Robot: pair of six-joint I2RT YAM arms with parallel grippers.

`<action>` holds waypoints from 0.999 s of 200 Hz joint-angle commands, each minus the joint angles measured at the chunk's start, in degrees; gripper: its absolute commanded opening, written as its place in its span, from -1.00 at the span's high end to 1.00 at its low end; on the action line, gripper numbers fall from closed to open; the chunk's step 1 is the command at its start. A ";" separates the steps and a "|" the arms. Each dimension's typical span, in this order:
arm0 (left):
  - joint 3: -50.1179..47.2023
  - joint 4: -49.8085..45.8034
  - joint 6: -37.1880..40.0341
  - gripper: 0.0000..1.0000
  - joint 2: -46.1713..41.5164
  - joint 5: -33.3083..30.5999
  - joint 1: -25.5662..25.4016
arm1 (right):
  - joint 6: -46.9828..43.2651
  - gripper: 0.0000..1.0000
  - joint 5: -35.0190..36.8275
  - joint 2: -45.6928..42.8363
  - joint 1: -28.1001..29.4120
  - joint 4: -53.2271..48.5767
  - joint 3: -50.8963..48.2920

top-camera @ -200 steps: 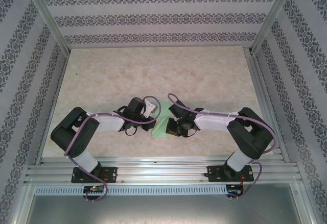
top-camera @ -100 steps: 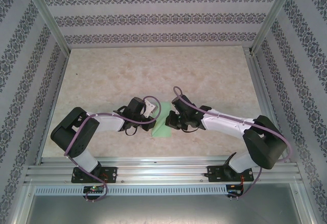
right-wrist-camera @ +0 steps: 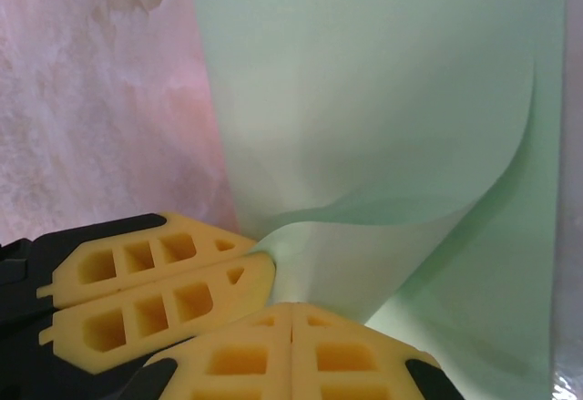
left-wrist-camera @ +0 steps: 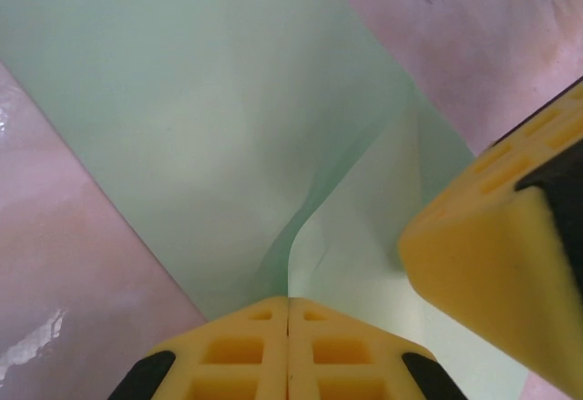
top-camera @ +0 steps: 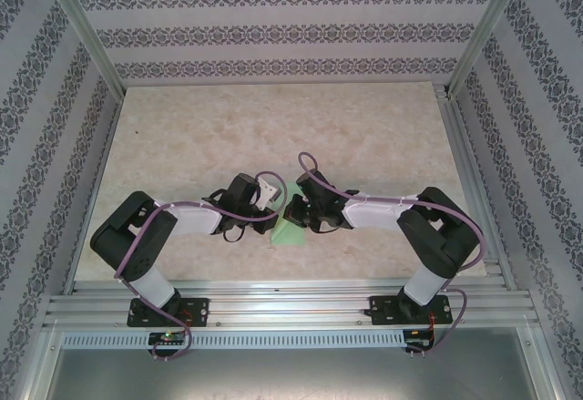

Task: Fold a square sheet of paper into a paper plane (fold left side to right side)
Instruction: Fold the triangle a second time at the center of the table.

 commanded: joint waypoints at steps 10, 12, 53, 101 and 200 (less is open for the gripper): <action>-0.08 0.54 1.32 0.89 1.65 0.12 0.37 | 1.35 0.88 -0.96 1.60 0.22 3.24 1.75; 0.02 0.59 1.32 0.89 1.67 0.19 0.38 | 1.34 0.87 -1.03 1.63 0.22 3.26 1.75; 0.07 0.73 1.40 0.89 1.94 0.37 0.36 | 0.93 0.87 -0.56 2.35 0.31 1.75 1.40; 0.39 0.92 1.49 0.89 2.55 0.91 0.30 | -0.40 0.87 0.61 1.47 0.40 -2.16 1.22; 0.65 0.80 1.24 0.89 2.64 0.56 0.31 | -0.17 0.86 0.57 3.03 0.62 -2.38 0.28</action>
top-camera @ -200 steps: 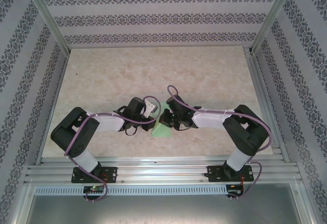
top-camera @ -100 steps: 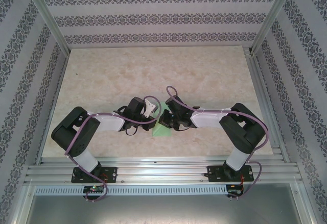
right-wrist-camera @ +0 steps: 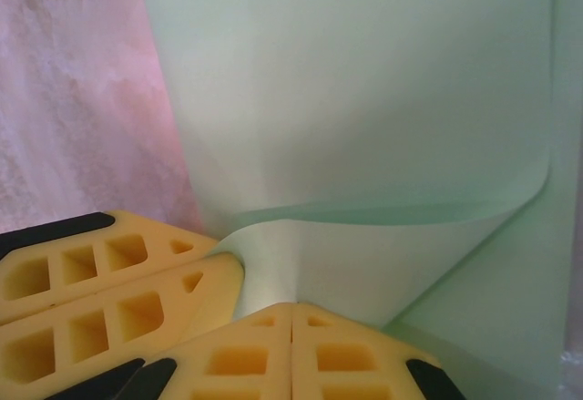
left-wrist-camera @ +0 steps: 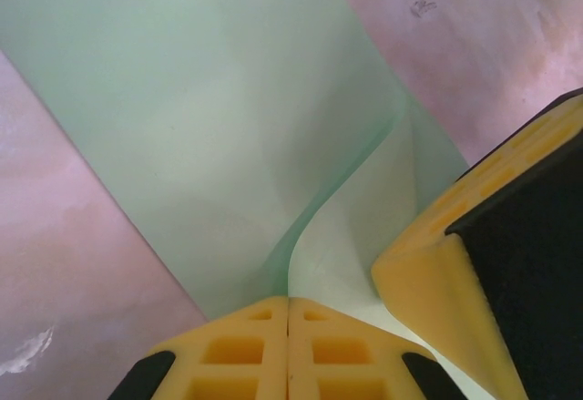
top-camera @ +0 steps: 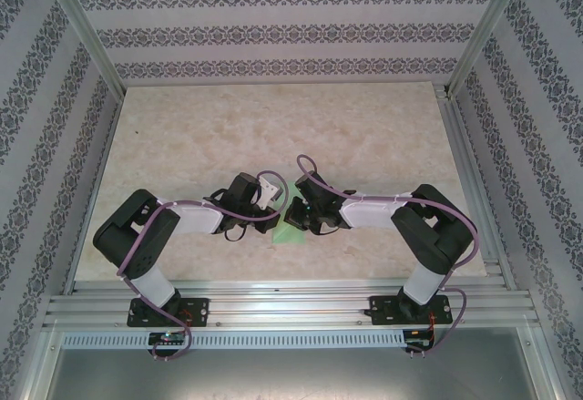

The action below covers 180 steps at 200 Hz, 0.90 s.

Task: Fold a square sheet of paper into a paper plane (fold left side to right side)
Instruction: Fold the triangle a second time at the center of the table.

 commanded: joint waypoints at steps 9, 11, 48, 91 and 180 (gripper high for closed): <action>0.49 -1.18 1.16 0.89 1.48 -0.71 0.28 | -0.55 0.86 0.96 1.08 0.73 -0.60 -0.33; 0.56 -1.15 1.13 0.89 1.48 -0.74 0.31 | -0.54 0.86 0.96 1.06 0.77 -0.49 -0.44; 1.31 -1.54 0.59 0.92 1.87 -1.30 0.30 | -0.19 0.87 1.15 0.97 0.87 0.16 -1.55; 1.23 -1.88 -0.37 0.89 -0.82 -1.68 0.31 | 0.18 0.86 1.58 1.34 0.99 0.68 -3.31; -2.53 -10.89 -5.35 0.58 -20.83 -2.35 1.45 | 0.75 0.86 0.96 2.49 1.17 3.86 -5.45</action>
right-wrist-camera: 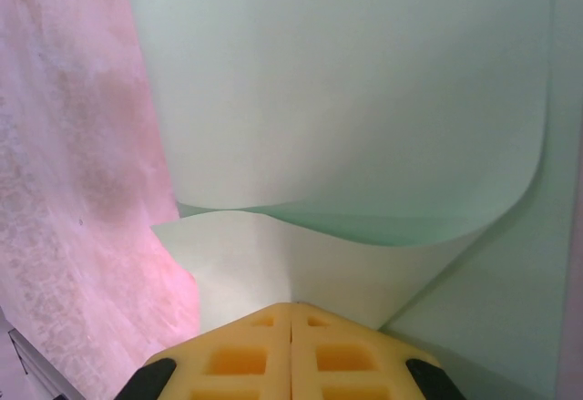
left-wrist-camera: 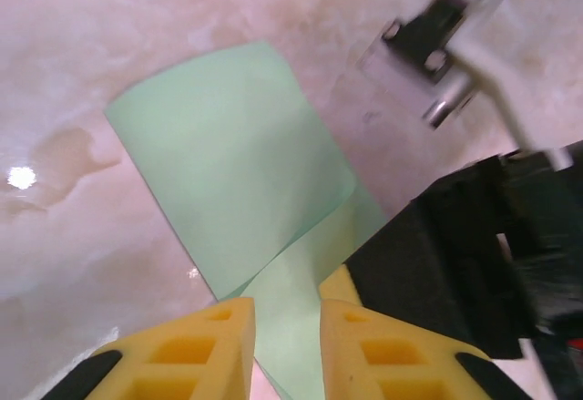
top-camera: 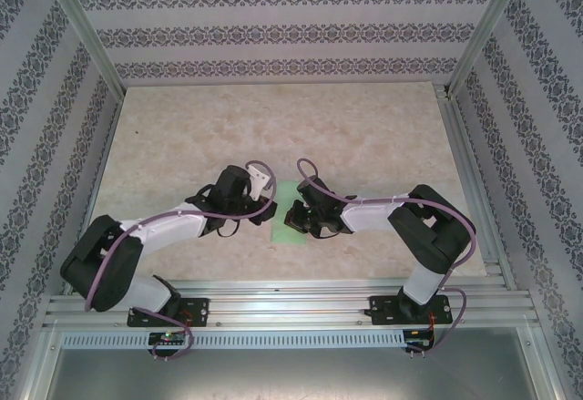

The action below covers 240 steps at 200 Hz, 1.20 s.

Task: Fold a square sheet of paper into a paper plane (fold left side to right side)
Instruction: Fold the triangle a second time at the center of the table.

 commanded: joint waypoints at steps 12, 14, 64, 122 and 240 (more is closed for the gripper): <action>-4.87 -1.33 -6.02 0.64 -6.19 6.46 0.69 | 0.20 0.86 1.14 2.03 0.78 -2.57 -1.81; -5.31 -0.75 -6.61 0.64 -6.29 7.41 0.75 | 0.18 0.87 1.17 2.03 0.80 -2.58 -1.81; -9.21 10.87 -17.04 0.70 -2.92 16.78 -2.45 | 0.15 0.86 1.00 2.29 0.70 -2.43 -1.98; -6.12 13.13 -17.39 0.71 4.94 18.51 -5.01 | 0.15 0.86 0.85 2.25 0.69 -2.70 -1.72; -5.12 8.21 -12.82 0.74 9.57 9.20 -5.31 | -0.08 0.86 0.76 2.03 0.64 -3.23 -1.72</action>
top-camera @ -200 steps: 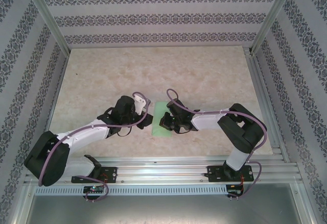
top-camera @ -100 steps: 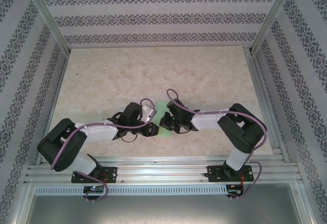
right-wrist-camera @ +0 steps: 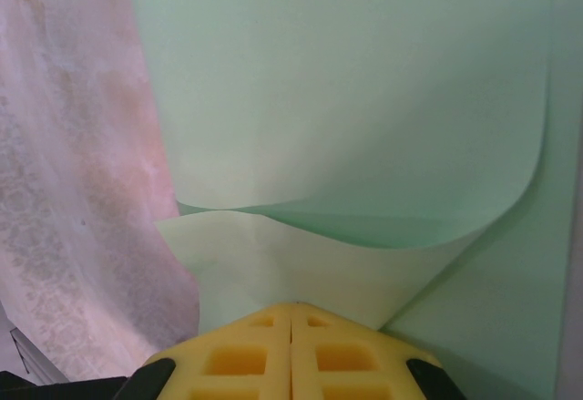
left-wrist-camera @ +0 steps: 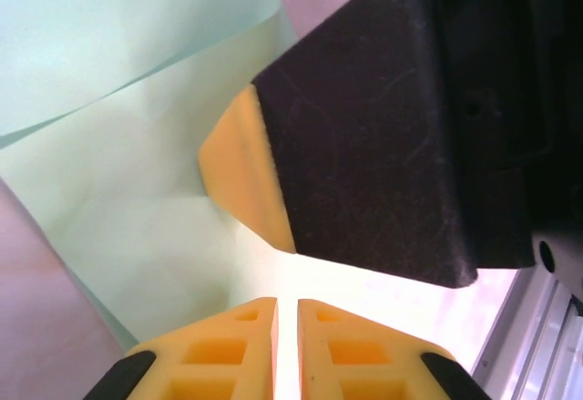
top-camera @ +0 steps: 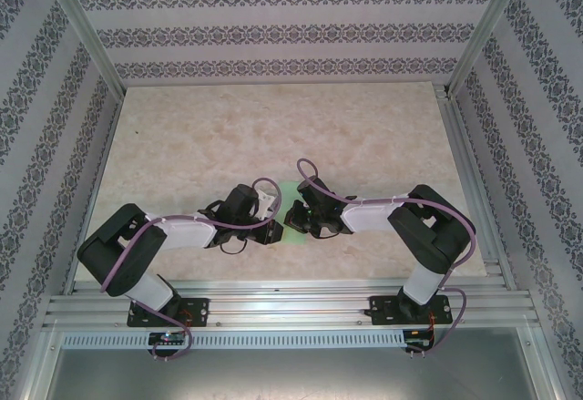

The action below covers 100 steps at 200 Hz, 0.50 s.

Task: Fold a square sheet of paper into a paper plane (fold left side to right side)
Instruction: Fold the triangle a second time at the center of the table.

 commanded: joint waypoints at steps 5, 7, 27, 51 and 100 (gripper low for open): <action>1.34 -1.15 2.19 0.75 1.20 -1.39 -0.48 | -0.05 0.86 0.79 1.96 0.70 -3.87 -1.48; 1.33 -1.15 2.21 0.75 1.25 -1.52 -0.48 | -0.02 0.86 0.81 1.96 0.64 -3.86 -1.46; 1.09 -1.11 2.46 0.75 2.04 -2.14 -0.45 | -0.09 0.86 0.84 1.83 0.62 -3.92 -1.46; 1.05 -1.21 2.67 0.75 2.52 -3.25 -0.45 | -0.17 0.86 0.87 1.70 0.63 -3.98 -1.63; 0.80 -1.04 2.99 0.76 3.44 -3.74 -0.49 | -0.08 0.86 0.89 1.61 0.68 -3.97 -1.63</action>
